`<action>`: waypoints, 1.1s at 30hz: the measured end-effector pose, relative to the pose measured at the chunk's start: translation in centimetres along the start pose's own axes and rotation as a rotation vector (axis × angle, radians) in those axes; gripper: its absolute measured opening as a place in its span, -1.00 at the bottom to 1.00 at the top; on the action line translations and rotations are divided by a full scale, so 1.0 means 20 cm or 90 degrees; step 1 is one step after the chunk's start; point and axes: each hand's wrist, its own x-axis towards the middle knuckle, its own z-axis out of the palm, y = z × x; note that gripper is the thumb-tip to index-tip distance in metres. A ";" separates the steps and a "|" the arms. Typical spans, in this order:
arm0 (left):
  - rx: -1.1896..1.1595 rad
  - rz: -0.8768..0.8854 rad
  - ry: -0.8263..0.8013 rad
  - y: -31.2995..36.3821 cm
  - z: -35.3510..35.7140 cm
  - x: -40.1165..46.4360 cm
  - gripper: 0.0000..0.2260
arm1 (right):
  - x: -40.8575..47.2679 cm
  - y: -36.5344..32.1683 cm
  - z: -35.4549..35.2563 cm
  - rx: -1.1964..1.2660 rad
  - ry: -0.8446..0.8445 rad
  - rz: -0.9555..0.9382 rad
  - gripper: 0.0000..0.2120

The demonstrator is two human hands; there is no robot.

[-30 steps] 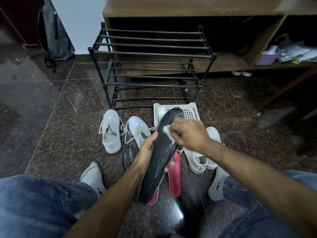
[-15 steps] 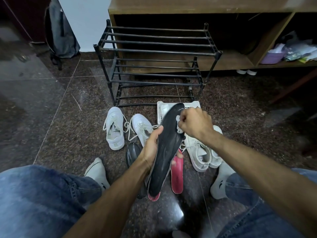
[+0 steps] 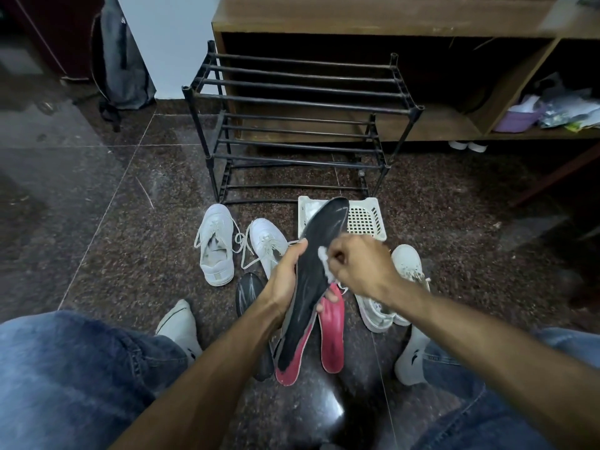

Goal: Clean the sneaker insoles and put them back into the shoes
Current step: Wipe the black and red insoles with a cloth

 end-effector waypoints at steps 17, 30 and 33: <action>-0.230 -0.030 -0.050 -0.01 0.02 -0.03 -0.55 | 0.11 0.16 -0.02 0.317 0.097 0.051 -0.79; -0.262 -0.031 -0.044 -0.01 0.03 -0.01 -0.51 | 0.08 0.08 -0.06 -0.052 0.028 -0.147 -0.84; -0.316 -0.016 0.005 0.00 0.00 0.02 -0.46 | -0.03 -0.02 0.02 -0.053 0.009 -0.242 -0.84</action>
